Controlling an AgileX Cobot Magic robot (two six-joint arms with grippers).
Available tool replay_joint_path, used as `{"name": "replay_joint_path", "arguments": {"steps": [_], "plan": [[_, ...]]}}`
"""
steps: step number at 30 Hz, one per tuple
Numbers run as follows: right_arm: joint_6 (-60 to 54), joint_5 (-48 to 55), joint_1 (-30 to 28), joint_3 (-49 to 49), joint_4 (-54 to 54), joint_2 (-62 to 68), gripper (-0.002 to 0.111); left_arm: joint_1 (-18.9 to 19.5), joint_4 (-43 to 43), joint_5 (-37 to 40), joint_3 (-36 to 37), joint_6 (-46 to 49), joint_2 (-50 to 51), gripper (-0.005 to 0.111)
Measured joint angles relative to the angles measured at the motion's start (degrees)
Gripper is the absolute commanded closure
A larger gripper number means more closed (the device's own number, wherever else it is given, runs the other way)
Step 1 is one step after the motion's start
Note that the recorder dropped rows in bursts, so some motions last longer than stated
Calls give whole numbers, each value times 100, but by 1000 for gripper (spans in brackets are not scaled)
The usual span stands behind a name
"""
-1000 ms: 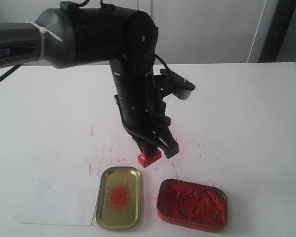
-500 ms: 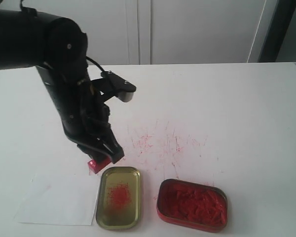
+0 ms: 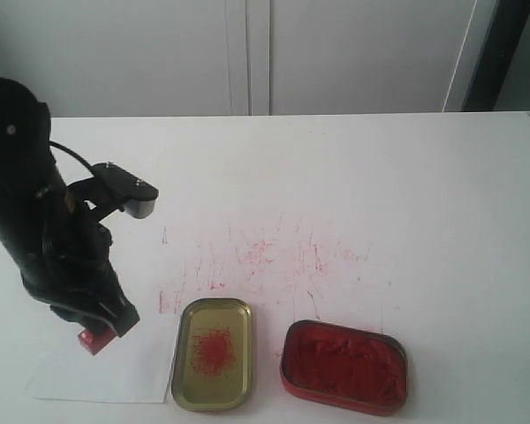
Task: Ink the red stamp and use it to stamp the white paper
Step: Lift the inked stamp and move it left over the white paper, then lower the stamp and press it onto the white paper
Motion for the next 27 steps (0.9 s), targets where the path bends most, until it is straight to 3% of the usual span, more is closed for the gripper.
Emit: {"name": "replay_joint_path", "arguments": {"steps": [6,17,27], "plan": [[0,0,0,0,0,0,108,222,36,-278,422,-86,-30,107],[0,0,0,0,0,0,108,261,36,-1696,1220,-393,-30,107],[0,0,0,0,0,0,108,261,322,-1939,1281,-751,-30,107]]}}
